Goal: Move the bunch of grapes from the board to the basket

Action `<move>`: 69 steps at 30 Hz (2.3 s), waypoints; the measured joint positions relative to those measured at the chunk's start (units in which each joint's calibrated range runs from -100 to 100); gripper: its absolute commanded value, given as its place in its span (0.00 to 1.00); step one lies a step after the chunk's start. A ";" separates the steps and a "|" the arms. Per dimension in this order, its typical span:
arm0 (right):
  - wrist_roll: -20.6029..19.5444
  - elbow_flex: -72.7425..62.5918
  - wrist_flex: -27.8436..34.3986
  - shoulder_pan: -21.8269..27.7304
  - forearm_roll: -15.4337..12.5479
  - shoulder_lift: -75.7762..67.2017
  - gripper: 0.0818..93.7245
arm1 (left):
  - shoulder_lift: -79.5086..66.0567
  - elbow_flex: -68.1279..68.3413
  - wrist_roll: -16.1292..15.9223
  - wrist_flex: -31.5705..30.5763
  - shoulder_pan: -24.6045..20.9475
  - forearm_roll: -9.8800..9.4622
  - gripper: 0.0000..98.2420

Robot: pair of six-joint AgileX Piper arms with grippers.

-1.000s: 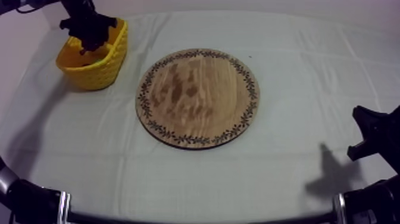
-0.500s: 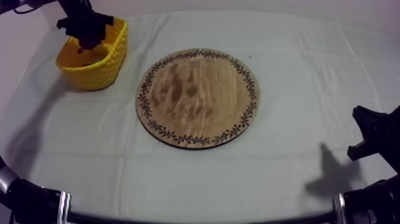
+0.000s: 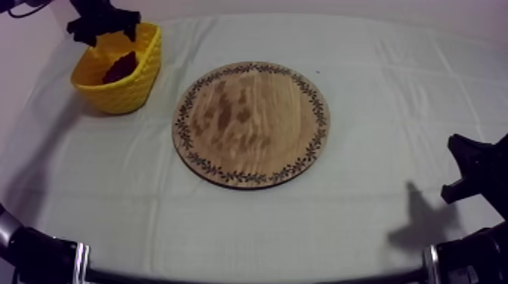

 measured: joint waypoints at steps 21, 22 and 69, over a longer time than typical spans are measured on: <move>0.18 0.00 0.00 0.00 0.00 0.00 0.00 | -27.09 17.78 -3.31 -16.99 -5.47 1.45 0.05; 0.21 0.00 0.00 0.00 0.00 0.00 0.00 | -29.30 19.37 -3.01 -17.84 -5.89 1.52 0.04; -0.04 0.00 0.00 0.04 0.00 0.00 0.00 | -125.89 103.28 -8.65 -36.65 -10.65 14.49 0.00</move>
